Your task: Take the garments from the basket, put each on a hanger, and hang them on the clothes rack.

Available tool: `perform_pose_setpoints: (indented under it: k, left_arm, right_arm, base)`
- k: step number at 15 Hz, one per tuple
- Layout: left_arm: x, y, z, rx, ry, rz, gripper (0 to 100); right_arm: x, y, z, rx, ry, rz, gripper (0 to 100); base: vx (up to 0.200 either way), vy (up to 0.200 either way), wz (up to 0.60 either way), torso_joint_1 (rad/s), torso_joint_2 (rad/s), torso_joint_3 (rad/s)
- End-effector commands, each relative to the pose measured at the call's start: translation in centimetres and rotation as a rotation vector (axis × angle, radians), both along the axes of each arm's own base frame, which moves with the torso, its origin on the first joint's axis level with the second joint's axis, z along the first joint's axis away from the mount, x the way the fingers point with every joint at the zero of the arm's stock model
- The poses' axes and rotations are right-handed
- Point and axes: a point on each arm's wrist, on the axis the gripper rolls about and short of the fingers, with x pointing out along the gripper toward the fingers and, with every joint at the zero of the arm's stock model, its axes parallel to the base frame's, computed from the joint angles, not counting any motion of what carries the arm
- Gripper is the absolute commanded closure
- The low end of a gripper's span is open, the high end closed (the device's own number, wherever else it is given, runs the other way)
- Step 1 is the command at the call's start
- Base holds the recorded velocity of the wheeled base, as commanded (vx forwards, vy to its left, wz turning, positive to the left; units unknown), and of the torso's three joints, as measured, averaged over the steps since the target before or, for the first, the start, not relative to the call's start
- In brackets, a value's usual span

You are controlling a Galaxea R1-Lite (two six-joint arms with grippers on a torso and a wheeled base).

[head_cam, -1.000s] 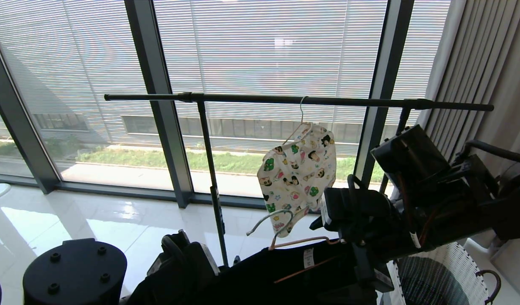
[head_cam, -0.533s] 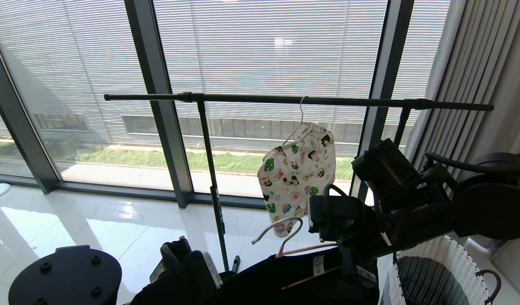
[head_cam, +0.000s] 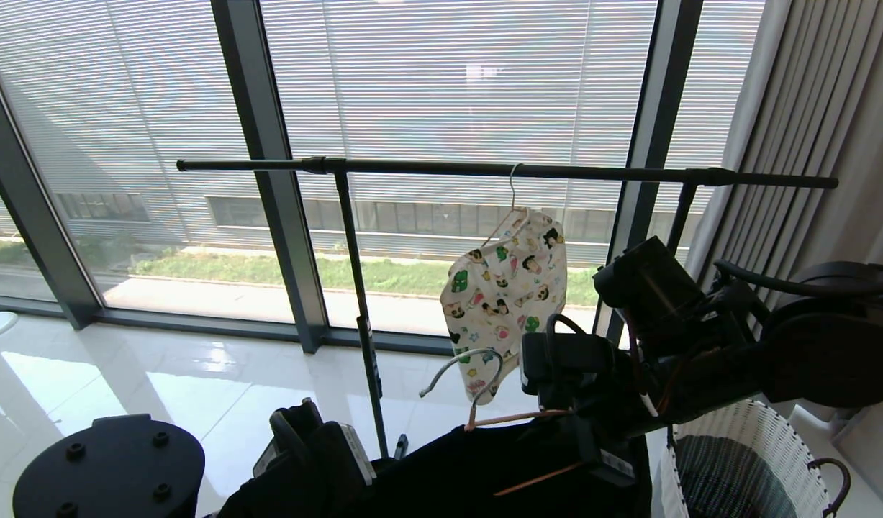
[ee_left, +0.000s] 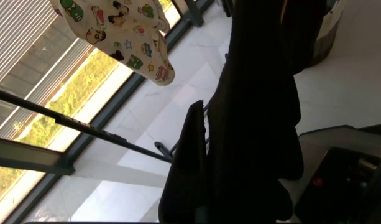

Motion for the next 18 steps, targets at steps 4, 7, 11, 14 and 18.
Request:
perform_pose_setpoints:
  k: [4,7,11,14,18]
  left_arm:
    - [-0.3,-0.2,-0.1,0.007,0.003,-0.019,0]
    - [0.4,0.3,-0.2,0.012,-0.001,0.043,0]
    - [0.6,1.4,-0.8,0.032,0.014,0.092,0]
    - [-0.5,3.5,-2.2,0.061,0.039,0.131,0]
    - [-0.2,5.3,-2.7,0.065,0.057,0.234,0]
  right_arm:
    - [0.2,0.3,0.4,0.048,-0.056,0.017,100]
    - [0.6,0.2,1.2,0.123,-0.190,0.104,100]
    - [1.5,-1.9,1.7,0.146,-0.350,0.157,100]
    - [2.0,-5.1,2.9,0.174,-0.374,0.064,100]
    - [1.1,-6.8,4.7,0.255,-0.340,0.000,100]
  base:
    - [0.000,0.000,0.00,0.000,0.00,0.000]
    - [0.000,0.000,0.00,0.000,0.00,0.000]
    - [0.000,0.000,0.00,0.000,0.00,0.000]
    - [0.000,0.000,0.00,0.000,0.00,0.000]
    - [0.000,0.000,0.00,0.000,0.00,0.000]
